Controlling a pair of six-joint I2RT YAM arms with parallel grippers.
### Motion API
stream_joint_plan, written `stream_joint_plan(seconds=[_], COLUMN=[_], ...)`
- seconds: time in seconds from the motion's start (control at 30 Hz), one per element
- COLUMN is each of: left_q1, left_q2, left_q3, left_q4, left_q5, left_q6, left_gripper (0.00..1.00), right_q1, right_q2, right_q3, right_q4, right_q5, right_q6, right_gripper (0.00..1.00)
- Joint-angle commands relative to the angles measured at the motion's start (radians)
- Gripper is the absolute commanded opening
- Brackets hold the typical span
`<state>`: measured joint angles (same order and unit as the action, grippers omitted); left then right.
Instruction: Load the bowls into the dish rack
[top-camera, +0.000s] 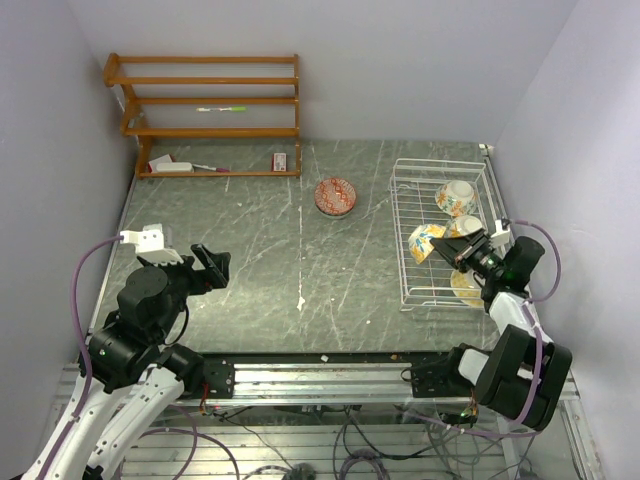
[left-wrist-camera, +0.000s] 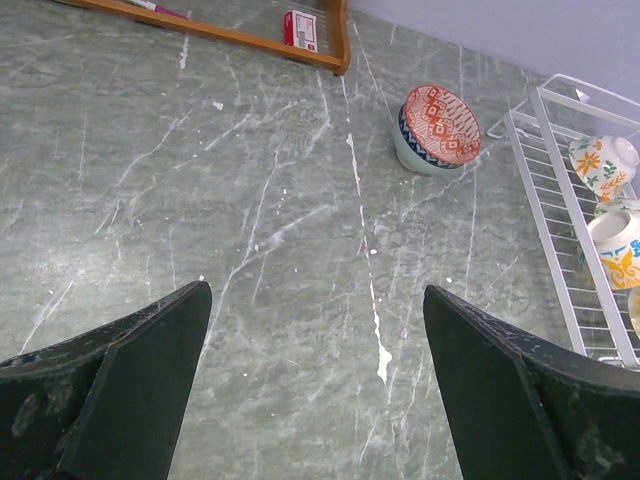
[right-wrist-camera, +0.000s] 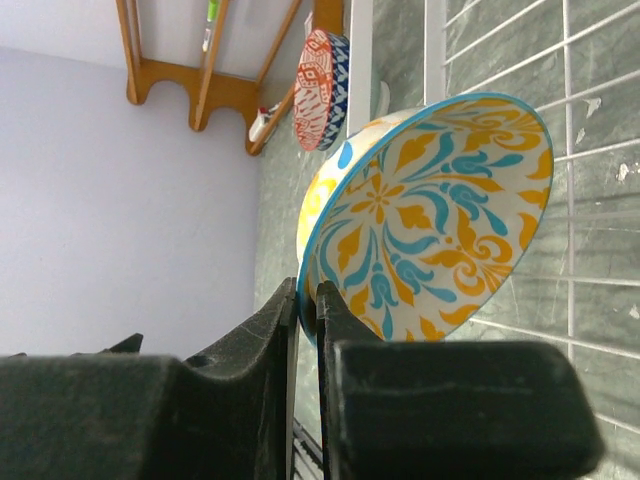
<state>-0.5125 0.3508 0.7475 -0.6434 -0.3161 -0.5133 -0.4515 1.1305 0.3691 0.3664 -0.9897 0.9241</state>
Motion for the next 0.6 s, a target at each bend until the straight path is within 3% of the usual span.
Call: stream_joint_plan(seconds=[0.0, 0.27, 0.57], left_q1=[-0.007, -0.006, -0.006], left_q2=[-0.006, -0.007, -0.004], left_q3=[0.027, 0.027, 0.027], left_q4=[0.001, 0.002, 0.001], left_q5=[-0.014, -0.01, -0.012], left_q6=[-0.004, -0.002, -0.004], left_gripper=[0.98, 0.98, 0.98], right_q1=[-0.029, -0.121, -0.135], right_q2=[0.027, 0.049, 0.041], right_q3=[-0.045, -0.048, -0.019], right_q4=[-0.263, -0.367, -0.443], right_q5=[0.108, 0.149, 0.209], right_q6=[-0.118, -0.23, -0.302], right_gripper=[0.1, 0.12, 0.15])
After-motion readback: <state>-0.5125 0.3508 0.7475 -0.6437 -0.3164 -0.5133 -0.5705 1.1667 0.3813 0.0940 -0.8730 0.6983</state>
